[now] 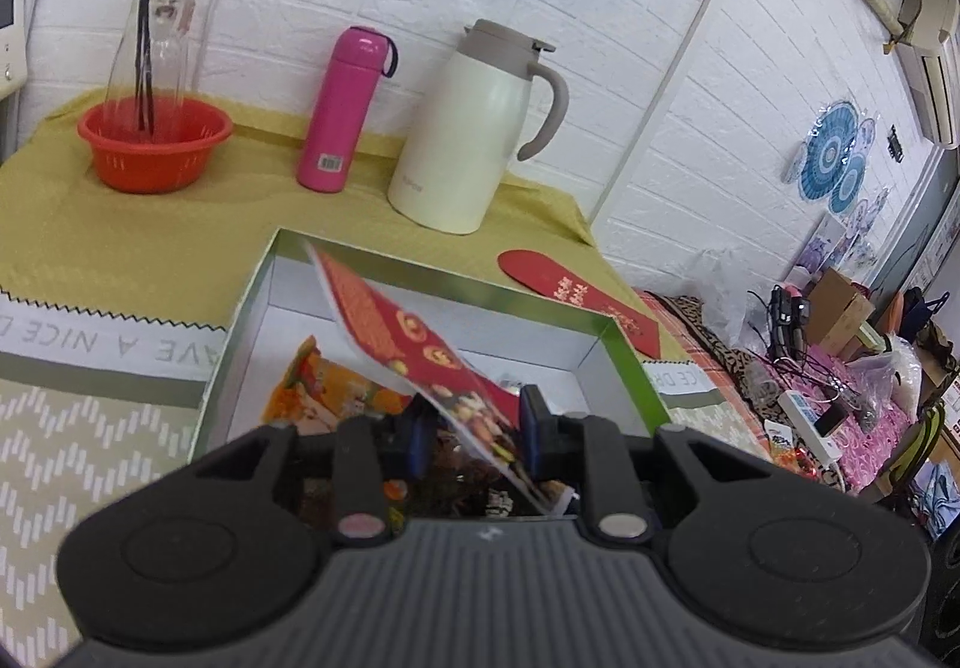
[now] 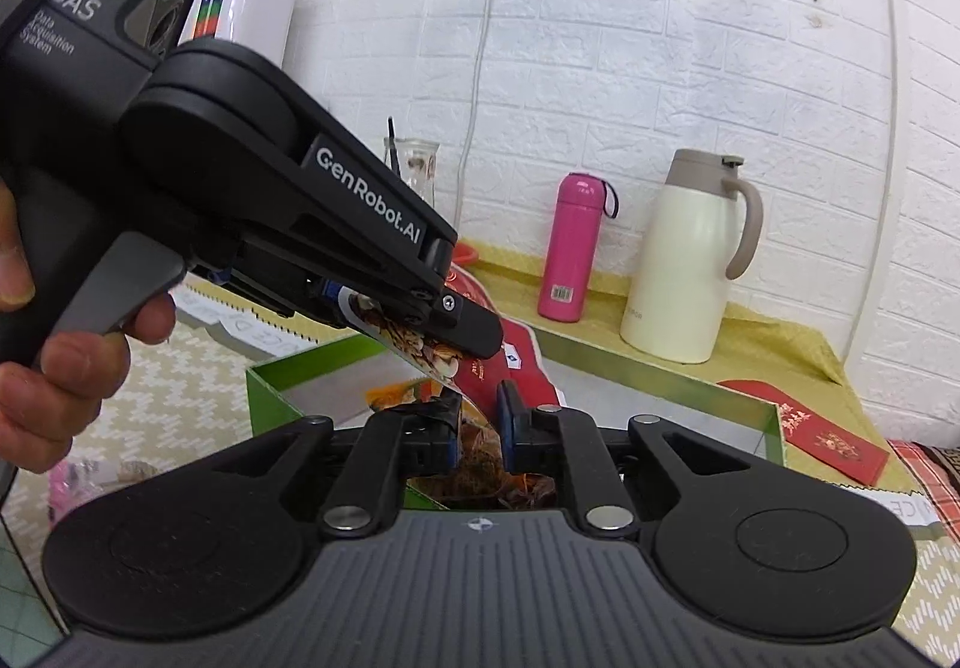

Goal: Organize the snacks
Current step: 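Carry the red nut bag into the green box and open the right gripper, then move the right gripper back to the brown meat pack and grasp it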

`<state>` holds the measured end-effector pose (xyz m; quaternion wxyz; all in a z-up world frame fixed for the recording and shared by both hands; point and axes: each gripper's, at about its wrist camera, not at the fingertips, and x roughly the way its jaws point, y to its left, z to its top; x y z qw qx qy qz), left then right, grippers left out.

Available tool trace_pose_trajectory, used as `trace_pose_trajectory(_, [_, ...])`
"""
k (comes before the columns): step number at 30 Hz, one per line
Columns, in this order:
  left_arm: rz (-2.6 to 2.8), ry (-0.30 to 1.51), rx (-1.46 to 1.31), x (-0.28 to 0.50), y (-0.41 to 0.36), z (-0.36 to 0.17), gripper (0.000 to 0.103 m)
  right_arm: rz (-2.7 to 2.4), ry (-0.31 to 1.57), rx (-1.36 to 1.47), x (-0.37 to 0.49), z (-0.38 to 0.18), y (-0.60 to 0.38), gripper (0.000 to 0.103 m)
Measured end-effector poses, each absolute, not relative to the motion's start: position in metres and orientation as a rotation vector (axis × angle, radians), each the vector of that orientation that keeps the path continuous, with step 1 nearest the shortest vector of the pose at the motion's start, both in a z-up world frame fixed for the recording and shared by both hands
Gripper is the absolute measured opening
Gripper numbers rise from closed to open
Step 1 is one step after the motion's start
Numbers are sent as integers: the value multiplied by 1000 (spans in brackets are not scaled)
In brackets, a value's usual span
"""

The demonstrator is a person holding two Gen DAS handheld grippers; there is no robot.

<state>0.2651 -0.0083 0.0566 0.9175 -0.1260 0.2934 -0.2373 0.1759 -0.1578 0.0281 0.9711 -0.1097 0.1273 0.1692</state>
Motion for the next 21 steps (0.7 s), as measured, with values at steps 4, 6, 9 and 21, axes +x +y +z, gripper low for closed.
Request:
trace_pose_trajectory(4, [-458, 600, -253, 265, 0, 48, 62, 320, 225, -284, 172, 21, -154, 96])
trace_pose_trajectory(6, [-436, 599, -244, 264, 1, 46, 65, 307, 188, -285, 166, 19, -154, 103])
trace_pose_trajectory(9, [-367, 584, -173, 258, -2, 45, 69, 329, 169, -303, 160, 18, -154, 103])
trace_pose_trajectory(21, [-259, 553, -119, 227, 6, 56, 74, 311, 194, -204, 148, 29, -165, 103])
